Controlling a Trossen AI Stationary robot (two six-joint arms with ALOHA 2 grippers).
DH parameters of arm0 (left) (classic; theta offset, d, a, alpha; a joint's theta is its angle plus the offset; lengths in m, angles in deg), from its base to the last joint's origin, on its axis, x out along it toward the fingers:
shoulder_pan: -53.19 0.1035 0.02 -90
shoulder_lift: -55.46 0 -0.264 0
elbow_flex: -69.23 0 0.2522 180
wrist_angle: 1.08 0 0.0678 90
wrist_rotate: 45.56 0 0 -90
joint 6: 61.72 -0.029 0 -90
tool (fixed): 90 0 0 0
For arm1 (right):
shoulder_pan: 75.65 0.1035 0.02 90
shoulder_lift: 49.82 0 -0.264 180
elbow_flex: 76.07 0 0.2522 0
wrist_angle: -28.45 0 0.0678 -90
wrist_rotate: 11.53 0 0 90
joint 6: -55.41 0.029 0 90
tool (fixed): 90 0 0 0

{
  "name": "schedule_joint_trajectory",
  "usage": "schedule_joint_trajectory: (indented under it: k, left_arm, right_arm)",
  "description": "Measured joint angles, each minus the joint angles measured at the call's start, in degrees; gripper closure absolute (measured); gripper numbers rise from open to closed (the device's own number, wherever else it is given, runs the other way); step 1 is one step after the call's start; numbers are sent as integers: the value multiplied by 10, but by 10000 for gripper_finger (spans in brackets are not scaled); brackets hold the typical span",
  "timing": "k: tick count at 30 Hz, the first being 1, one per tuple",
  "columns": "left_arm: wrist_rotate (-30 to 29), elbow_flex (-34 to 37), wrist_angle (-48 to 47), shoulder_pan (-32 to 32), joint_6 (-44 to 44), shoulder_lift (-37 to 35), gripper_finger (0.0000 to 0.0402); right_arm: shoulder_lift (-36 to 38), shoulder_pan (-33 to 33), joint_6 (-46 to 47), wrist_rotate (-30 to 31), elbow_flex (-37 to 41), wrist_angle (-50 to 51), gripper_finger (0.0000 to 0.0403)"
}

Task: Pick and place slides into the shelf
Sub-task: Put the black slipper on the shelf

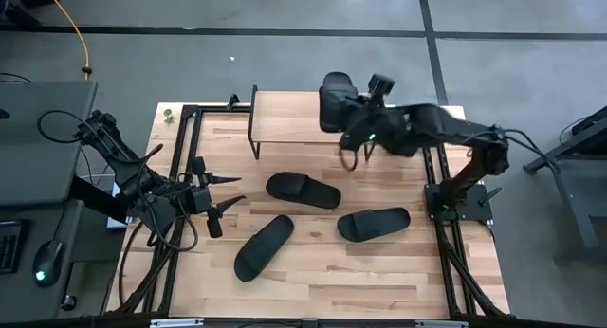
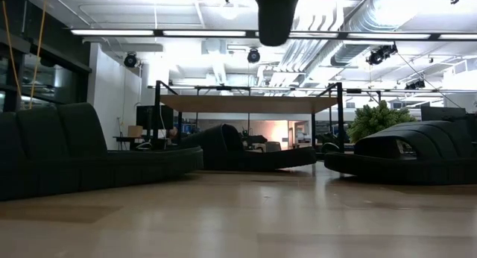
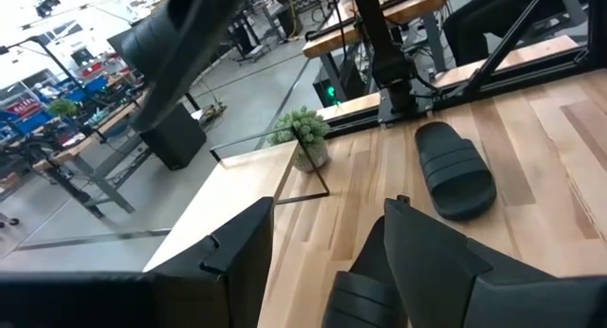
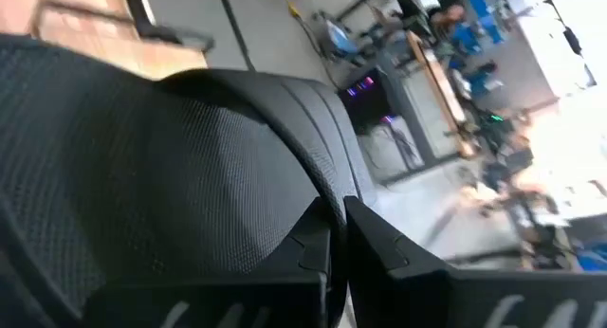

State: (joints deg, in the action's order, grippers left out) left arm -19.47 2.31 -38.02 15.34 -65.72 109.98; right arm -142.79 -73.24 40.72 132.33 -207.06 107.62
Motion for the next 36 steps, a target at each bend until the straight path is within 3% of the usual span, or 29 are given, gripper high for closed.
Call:
schedule_joint_trajectory:
  k: [15, 27, 36]
  left_arm:
    - [-1, 0, -15, 0, 14, -3, 218]
    - [-2, 0, -27, 0, 18, -3, 218]
    - [-15, 0, -28, 0, 21, -3, 218]
  right_arm:
    - [42, -113, -117, -150, 0, -68, 403]
    - [49, -203, -98, -290, 2, -71, 403]
    - [92, -243, -110, -302, 160, -166, 403]
